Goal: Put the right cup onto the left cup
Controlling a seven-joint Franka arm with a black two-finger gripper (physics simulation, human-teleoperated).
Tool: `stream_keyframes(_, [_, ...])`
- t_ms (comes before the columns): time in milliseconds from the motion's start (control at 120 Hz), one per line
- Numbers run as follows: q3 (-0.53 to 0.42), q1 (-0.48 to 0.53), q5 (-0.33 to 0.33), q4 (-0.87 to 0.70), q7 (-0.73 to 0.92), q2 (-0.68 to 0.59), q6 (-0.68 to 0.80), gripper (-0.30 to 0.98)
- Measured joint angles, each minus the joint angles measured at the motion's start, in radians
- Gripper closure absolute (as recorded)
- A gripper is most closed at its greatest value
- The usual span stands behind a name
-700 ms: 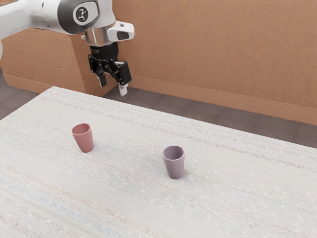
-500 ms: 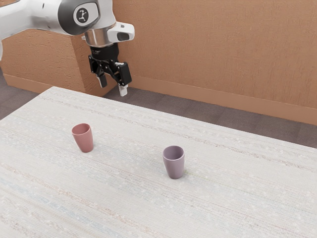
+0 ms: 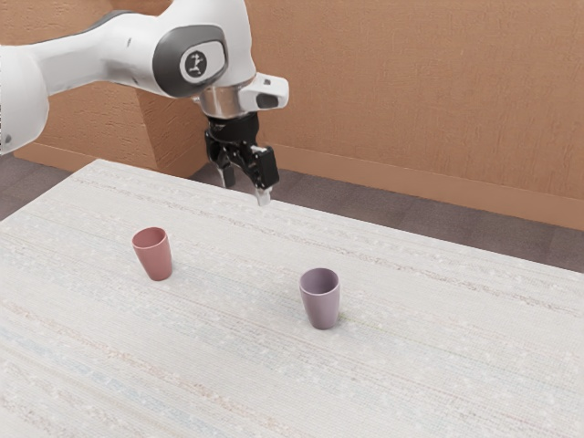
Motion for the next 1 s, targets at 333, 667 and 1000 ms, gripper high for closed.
stream_keyframes(333, [-0.032, -0.030, -0.039, -0.005, 0.002, 0.091, 0.093, 0.00])
stream_keyframes(667, [-0.034, -0.076, -0.083, -0.059, -0.002, 0.155, 0.184, 0.00])
stream_keyframes(1000, [-0.034, -0.100, -0.119, -0.046, -0.004, 0.240, 0.249, 0.03])
